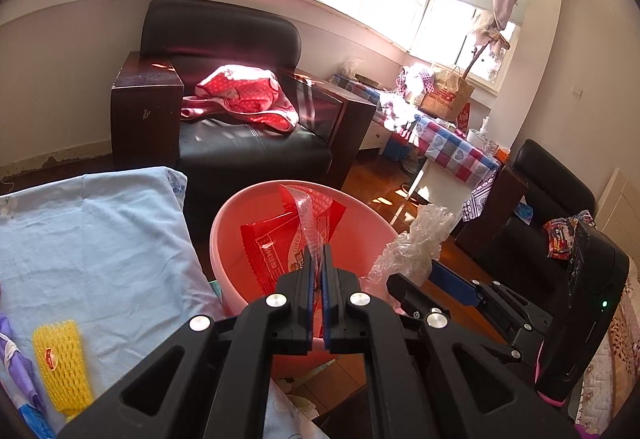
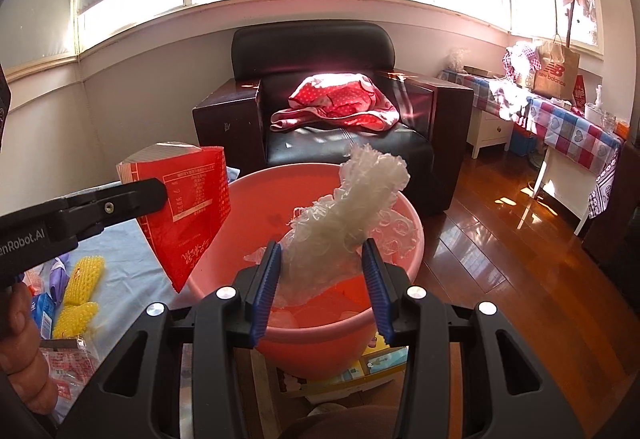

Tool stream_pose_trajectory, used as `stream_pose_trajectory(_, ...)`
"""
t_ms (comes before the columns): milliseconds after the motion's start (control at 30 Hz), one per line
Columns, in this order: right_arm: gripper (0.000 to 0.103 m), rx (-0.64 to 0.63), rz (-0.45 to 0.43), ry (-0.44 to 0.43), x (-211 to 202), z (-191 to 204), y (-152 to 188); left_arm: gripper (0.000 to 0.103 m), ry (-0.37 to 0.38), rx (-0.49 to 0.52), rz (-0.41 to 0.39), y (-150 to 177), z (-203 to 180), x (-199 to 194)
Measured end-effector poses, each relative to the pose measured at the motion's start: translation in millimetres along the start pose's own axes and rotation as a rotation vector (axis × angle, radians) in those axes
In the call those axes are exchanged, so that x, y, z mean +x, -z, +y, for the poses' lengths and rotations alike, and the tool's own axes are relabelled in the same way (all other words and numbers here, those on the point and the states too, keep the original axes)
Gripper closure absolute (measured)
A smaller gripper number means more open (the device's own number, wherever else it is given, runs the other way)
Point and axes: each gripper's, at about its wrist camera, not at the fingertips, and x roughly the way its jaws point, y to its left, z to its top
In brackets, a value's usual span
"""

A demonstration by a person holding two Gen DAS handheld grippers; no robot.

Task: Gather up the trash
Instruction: 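Carry the red wrapper and clear bag in both grippers into the pink bucket, then open both grippers to release the wrapper and clear bag into the bucket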

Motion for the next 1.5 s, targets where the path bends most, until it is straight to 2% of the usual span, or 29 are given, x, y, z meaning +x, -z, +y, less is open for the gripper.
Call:
stream_pose_trajectory(100,0.061,0.001,0.02,0.0,8,-1,1,0.101,-0.004,-0.001,0.026,3,1,11)
stream_pose_trajectory(333,0.061,0.008,0.075,-0.002,26,-4,6,0.1,-0.001,0.001,0.034,1,0,22)
stream_pose_trajectory(933,0.059,-0.002,0.115,0.028,42,-5,9,0.1,-0.028,0.005,0.05,6,1,28)
stream_pose_trajectory(1033,0.059,0.003,0.12,0.027,45,-7,6,0.093,-0.032,0.011,0.05,5,1,26)
stream_pose_trajectory(1067,0.059,0.005,0.122,0.026,45,-7,6,0.086,-0.035,0.012,0.051,5,0,25)
stream_pose_trajectory(1100,0.059,0.006,0.123,0.026,46,-7,6,0.074,-0.039,0.012,0.052,4,0,24)
stream_pose_trajectory(1167,0.059,0.009,0.123,0.026,46,-8,6,0.065,-0.046,0.012,0.045,4,0,23)
stream_pose_trajectory(1500,0.059,0.031,0.122,0.014,45,-10,8,0.063,-0.038,0.023,0.025,4,-2,12)
